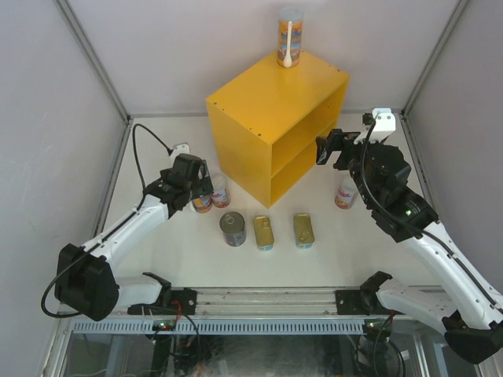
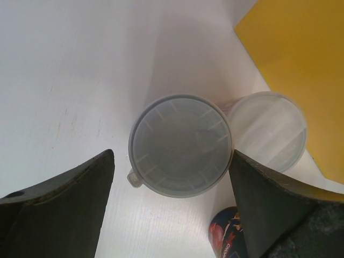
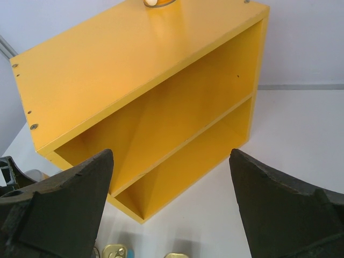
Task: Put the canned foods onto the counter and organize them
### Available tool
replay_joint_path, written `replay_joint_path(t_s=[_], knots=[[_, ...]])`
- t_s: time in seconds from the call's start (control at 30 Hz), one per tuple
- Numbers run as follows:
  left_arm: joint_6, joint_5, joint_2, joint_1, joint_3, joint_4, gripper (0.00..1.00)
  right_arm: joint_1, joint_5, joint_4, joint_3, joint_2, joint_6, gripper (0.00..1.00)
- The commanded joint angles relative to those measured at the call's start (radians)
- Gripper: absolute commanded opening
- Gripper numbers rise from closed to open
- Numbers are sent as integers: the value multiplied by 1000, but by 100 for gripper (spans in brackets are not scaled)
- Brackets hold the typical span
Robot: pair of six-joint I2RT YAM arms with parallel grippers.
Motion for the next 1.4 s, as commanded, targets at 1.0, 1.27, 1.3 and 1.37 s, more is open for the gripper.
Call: replay_joint_path(t_s=[1.0,1.27,1.3,1.37], knots=[[-80,21,28,76,12,13,88,-11,-16,7,2,8,8,87],[-120,35,52,77,-24,63,86,-13,-14,-8,3,-4,0,87],[-122,35,52,77,-27,66,84,-13,-12,-8,3,-6,-3,87],[-122,30,52,77,-32,73,78,-14,-13,-9,4,-8,-7,87]])
